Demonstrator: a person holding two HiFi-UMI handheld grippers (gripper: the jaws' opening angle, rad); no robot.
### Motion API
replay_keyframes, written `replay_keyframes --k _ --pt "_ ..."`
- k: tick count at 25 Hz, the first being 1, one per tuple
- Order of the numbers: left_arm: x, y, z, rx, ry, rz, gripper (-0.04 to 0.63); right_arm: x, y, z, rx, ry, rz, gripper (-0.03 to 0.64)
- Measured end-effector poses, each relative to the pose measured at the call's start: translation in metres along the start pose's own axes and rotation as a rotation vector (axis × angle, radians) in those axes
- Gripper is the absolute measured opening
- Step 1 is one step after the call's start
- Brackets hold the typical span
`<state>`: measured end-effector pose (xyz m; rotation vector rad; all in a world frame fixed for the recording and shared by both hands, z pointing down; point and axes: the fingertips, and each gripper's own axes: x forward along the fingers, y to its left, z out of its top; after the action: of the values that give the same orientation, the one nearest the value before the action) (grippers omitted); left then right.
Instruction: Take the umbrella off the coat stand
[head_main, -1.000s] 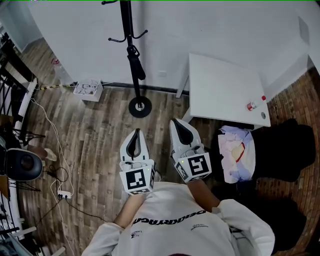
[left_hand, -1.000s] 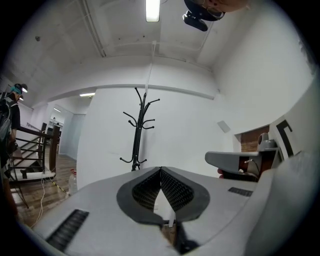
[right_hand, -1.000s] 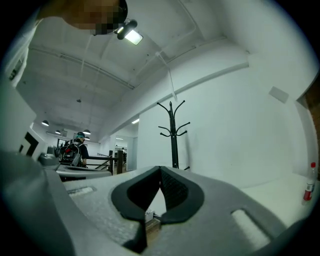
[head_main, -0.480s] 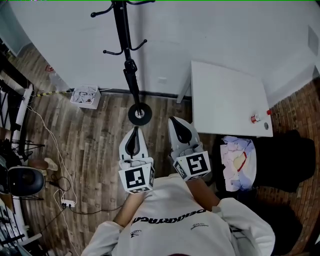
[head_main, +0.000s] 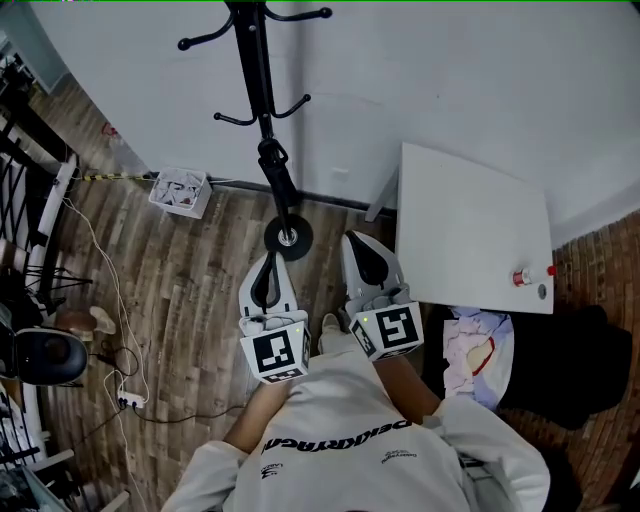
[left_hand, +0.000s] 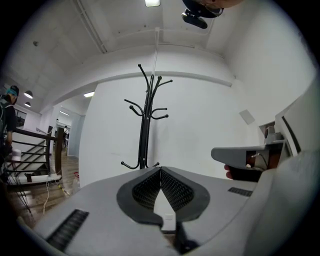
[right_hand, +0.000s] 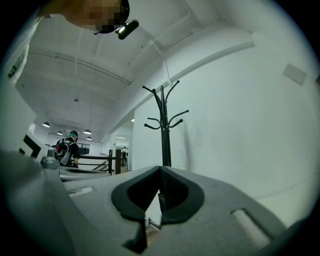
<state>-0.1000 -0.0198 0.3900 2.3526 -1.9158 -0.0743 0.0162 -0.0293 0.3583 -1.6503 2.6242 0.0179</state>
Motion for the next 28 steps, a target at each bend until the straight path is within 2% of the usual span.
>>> replay_keyframes --k 15,20,28 --pt "0.111 0.025 -0.046 -0.058 0.029 0.104 0.009 0.059 -0.051 -0.04 0.025 0.07 0.054 -0.002" --pt "0.139 0.034 -0.071 -0.084 0.072 0.117 0.102 0.067 -0.06 -0.043 0.022 0.079 0.058 -0.002" --pt "0.186 0.054 -0.128 -0.095 0.173 0.163 0.209 0.08 -0.087 -0.064 0.014 0.114 0.06 -0.002"
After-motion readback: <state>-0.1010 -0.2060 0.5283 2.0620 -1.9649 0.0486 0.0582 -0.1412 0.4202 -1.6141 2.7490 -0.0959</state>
